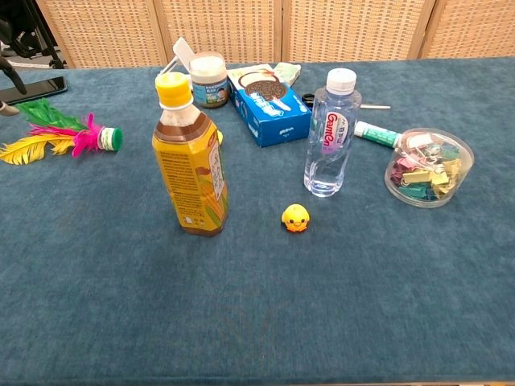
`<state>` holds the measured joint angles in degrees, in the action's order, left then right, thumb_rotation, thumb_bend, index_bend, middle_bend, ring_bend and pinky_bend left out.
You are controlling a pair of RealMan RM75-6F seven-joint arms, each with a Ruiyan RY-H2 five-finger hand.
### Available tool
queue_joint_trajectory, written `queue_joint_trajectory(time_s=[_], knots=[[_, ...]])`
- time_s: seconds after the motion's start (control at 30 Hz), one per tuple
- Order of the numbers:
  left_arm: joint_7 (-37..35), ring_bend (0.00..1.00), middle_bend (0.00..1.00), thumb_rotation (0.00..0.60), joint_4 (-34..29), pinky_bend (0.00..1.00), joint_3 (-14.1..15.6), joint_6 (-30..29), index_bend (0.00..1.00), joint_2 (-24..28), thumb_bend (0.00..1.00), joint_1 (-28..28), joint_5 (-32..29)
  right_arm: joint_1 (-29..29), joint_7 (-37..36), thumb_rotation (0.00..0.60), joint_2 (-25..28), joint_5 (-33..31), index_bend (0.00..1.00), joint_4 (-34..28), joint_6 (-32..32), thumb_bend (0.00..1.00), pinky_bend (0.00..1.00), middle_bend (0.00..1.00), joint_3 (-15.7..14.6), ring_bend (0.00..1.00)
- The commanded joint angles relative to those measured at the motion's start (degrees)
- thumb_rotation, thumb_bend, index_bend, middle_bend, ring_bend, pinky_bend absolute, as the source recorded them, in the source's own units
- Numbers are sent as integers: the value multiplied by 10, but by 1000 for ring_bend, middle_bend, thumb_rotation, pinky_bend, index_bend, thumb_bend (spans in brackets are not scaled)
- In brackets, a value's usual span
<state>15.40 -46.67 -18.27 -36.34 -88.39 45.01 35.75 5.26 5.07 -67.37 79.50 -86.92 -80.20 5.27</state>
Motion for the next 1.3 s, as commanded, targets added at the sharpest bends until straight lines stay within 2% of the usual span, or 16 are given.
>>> queue_joint_trajectory(time_s=[0.03,0.53,0.9,1.3], knots=[[-7,0,0,600,5,0,-3,3,388,-5,320,5,6,1,-1,600,0,-2,0,1,2,0,0,0,1,0],[-14,0,0,600,12,0,7,9,425,-11,336,2,17,0,-1,600,-2,-3,0,4,-3,0,0,0,1,0],[-18,0,0,600,15,0,9,8,533,-16,375,0,25,-1,-1,600,-2,-3,0,4,-4,0,0,0,1,0],[-19,0,0,600,25,0,13,10,591,-21,421,-5,26,-2,-1,600,-1,0,0,3,-8,0,0,0,0,0]])
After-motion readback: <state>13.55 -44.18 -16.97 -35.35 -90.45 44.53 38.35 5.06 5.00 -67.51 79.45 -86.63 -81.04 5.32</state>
